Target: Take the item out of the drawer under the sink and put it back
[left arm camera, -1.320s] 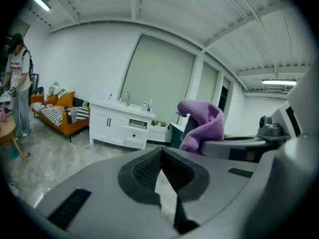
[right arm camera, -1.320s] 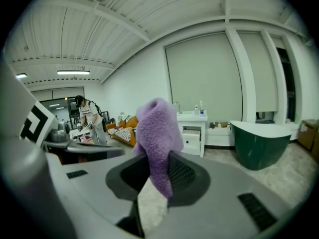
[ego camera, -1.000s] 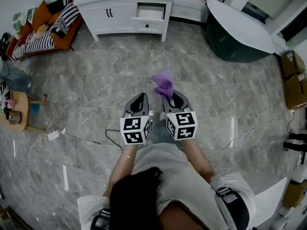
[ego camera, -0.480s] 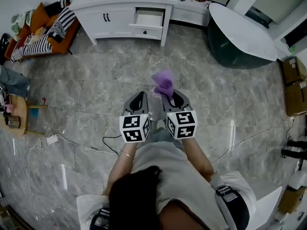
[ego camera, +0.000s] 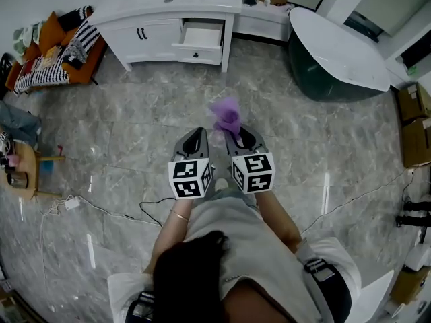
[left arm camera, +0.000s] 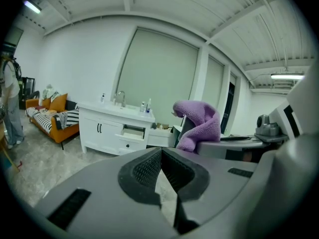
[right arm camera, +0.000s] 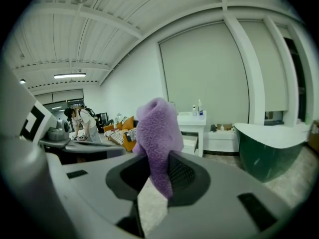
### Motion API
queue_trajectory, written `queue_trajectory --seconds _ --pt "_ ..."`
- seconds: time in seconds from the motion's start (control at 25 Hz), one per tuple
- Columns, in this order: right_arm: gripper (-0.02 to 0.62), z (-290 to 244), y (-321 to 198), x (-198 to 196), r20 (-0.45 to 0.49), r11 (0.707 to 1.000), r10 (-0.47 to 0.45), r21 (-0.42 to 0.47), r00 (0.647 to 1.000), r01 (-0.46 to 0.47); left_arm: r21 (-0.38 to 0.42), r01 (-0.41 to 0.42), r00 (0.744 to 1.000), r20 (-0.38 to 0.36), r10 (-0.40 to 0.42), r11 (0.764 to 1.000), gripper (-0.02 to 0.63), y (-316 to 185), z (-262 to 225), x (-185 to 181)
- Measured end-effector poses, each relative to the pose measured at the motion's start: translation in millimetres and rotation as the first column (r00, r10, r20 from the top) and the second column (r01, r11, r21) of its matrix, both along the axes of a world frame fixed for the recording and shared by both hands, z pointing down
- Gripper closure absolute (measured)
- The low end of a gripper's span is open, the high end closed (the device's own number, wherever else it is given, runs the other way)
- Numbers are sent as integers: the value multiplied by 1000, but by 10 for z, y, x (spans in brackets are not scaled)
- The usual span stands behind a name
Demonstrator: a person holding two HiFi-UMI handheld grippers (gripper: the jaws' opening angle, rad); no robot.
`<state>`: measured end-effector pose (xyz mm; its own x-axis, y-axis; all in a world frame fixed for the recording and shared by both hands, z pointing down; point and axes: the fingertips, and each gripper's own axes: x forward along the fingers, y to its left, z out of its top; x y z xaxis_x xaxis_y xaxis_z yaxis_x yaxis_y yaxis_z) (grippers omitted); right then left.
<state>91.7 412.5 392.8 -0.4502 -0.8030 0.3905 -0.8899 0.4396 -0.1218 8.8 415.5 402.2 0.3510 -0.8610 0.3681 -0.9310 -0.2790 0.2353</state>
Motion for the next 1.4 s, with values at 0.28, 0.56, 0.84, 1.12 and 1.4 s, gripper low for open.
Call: queue_trajectory --seconds 0.28,0.56,0.84,1.12,1.4 --pt "500 4 -308 310 4 1000 9 -6 1000 -9 -2 -4 1000 4 4 1000 601 -283 -3 304" --pt "499 73 -422 366 -6 1000 -2 -22 1000 2 -18 18 1000 0 -18 1000 601 -347 69 327" --pt "499 94 -420 426 43 999 -12 -39 999 14 -18 61 998 11 -61 998 601 -354 65 306" --pt "499 173 -423 435 25 999 -2 -49 1000 3 -29 44 999 29 -43 999 601 -408 142 323" --pt "499 190 -628 480 -10 999 26 -42 1000 -26 -30 19 999 30 -18 999 601 -606 167 350"
